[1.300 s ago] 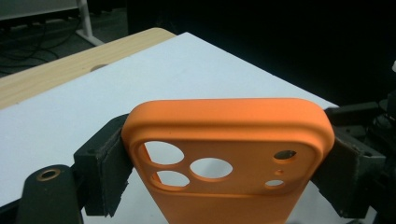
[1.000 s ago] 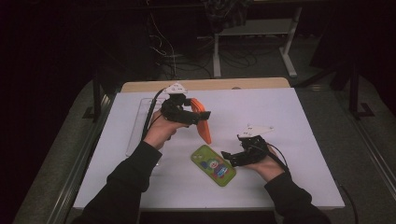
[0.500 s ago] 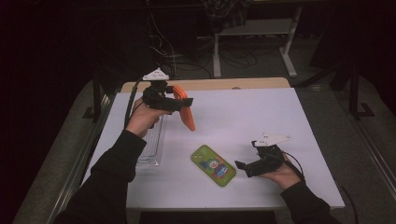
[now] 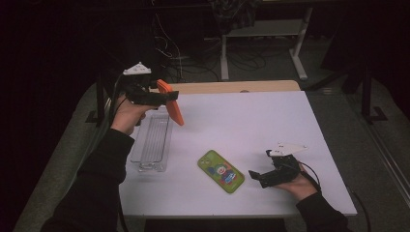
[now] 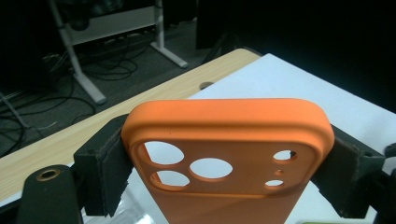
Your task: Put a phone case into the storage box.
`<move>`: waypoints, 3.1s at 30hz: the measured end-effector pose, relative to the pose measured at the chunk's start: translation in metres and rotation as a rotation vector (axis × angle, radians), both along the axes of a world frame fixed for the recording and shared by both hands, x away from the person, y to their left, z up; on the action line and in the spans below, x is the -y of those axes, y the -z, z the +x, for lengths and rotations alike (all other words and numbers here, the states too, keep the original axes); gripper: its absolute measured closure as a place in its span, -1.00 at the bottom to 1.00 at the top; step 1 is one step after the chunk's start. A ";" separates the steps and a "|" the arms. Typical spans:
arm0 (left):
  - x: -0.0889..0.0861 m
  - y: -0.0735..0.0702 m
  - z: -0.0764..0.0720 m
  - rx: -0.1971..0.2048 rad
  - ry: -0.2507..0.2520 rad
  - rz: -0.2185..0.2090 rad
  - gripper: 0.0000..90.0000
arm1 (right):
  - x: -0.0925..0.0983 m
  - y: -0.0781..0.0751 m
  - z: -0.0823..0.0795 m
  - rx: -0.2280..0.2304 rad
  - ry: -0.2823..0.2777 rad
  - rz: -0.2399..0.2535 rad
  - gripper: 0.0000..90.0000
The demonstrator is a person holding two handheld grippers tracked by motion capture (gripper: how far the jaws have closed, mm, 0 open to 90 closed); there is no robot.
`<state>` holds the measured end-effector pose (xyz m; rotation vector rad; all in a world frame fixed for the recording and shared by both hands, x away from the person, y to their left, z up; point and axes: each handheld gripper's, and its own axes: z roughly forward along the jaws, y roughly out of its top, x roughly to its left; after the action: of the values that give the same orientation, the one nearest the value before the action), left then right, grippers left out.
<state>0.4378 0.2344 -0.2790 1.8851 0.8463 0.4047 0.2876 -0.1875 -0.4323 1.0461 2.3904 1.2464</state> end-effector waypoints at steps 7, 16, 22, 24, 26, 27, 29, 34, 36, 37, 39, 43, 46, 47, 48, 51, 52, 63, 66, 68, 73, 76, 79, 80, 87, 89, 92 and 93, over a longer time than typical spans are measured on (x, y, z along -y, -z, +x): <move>-0.015 -0.003 0.013 0.013 -0.065 0.016 -0.65 | 0.001 -0.002 0.000 0.008 0.013 0.000 -1.00; -0.026 0.005 0.035 0.029 -0.177 0.084 -0.65 | 0.002 -0.003 0.000 0.020 0.009 0.001 -1.00; -0.030 0.018 0.049 0.012 -0.258 0.114 -0.65 | 0.003 -0.004 -0.001 0.020 0.014 0.001 -1.00; -0.029 0.024 0.054 0.004 -0.276 0.141 -0.65 | 0.003 -0.004 -0.001 0.023 0.017 0.002 -1.00; -0.028 0.029 0.058 -0.004 -0.290 0.152 -0.65 | 0.004 -0.005 -0.001 0.029 0.018 0.002 -1.00; -0.028 0.031 0.059 -0.013 -0.297 0.159 -0.66 | 0.004 -0.005 -0.001 0.032 0.020 0.001 -1.00; -0.028 0.036 0.063 -0.028 -0.314 0.158 -0.66 | 0.004 -0.006 -0.001 0.030 0.023 0.005 -1.00; -0.027 0.046 0.067 -0.046 -0.357 0.161 -0.66 | 0.005 -0.007 -0.001 0.032 0.020 0.006 -1.00; -0.026 0.051 0.068 -0.051 -0.371 0.177 -0.66 | 0.006 -0.007 -0.001 0.037 0.021 0.004 -1.00; -0.026 0.053 0.069 -0.054 -0.375 0.189 -0.66 | 0.006 -0.007 -0.001 0.038 0.022 0.005 -1.00; -0.026 0.056 0.070 -0.061 -0.378 0.191 -0.66 | 0.007 -0.008 -0.001 0.039 0.024 0.009 -1.00; -0.025 0.063 0.072 -0.066 -0.381 0.224 -0.66 | 0.006 -0.008 -0.001 0.038 0.021 0.010 -1.00; -0.023 0.068 0.074 -0.075 -0.389 0.231 -0.66 | 0.006 -0.008 -0.001 0.034 0.021 0.015 -1.00; -0.023 0.070 0.074 -0.080 -0.390 0.228 -0.67 | 0.006 -0.008 -0.001 0.039 0.021 0.013 -1.00; -0.023 0.071 0.074 -0.079 -0.390 0.234 -0.67 | 0.006 -0.008 -0.001 0.043 0.017 0.012 -1.00; -0.022 0.074 0.075 -0.083 -0.395 0.224 -0.67 | 0.005 -0.009 -0.002 0.044 0.015 0.013 -1.00; -0.022 0.075 0.075 -0.081 -0.394 0.226 -0.68 | 0.005 -0.009 -0.002 0.044 0.014 0.012 -1.00; -0.024 0.079 0.080 -0.079 -0.404 0.171 -0.71 | 0.005 -0.008 -0.001 0.046 0.010 0.006 -1.00; -0.024 0.081 0.082 -0.081 -0.405 0.163 -0.71 | 0.004 -0.009 -0.002 0.042 0.013 0.006 -1.00; -0.024 0.082 0.084 -0.080 -0.407 0.151 -0.71 | 0.004 -0.009 -0.002 0.041 0.013 0.006 -1.00; -0.024 0.084 0.086 -0.084 -0.412 0.128 -0.75 | 0.005 -0.009 -0.002 0.044 0.010 0.006 -1.00; -0.024 0.086 0.087 -0.087 -0.412 0.125 -0.80 | 0.004 -0.008 -0.002 0.041 0.011 0.006 -1.00; -0.025 0.086 0.088 -0.087 -0.419 0.111 -0.89 | 0.004 -0.009 -0.002 0.044 0.007 0.007 -1.00; -0.026 0.086 0.088 -0.089 -0.413 0.105 -0.91 | 0.004 -0.009 -0.002 0.044 0.006 0.009 -1.00; -0.027 0.087 0.089 -0.076 -0.410 0.087 -0.96 | 0.003 -0.009 -0.002 0.041 0.005 0.010 -1.00; -0.028 0.086 0.089 -0.072 -0.410 0.088 -0.96 | 0.003 -0.009 -0.002 0.041 0.005 0.010 -1.00; -0.029 0.085 0.091 -0.068 -0.414 0.085 -0.97 | 0.003 -0.009 -0.003 0.041 0.004 0.011 -1.00; -0.029 0.084 0.091 -0.065 -0.414 0.082 -0.97 | 0.003 -0.009 -0.003 0.041 0.004 0.012 -1.00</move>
<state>0.5288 0.2632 -0.3625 1.8006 1.2867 0.6398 0.2850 -0.1903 -0.4236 1.0182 2.3521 1.2695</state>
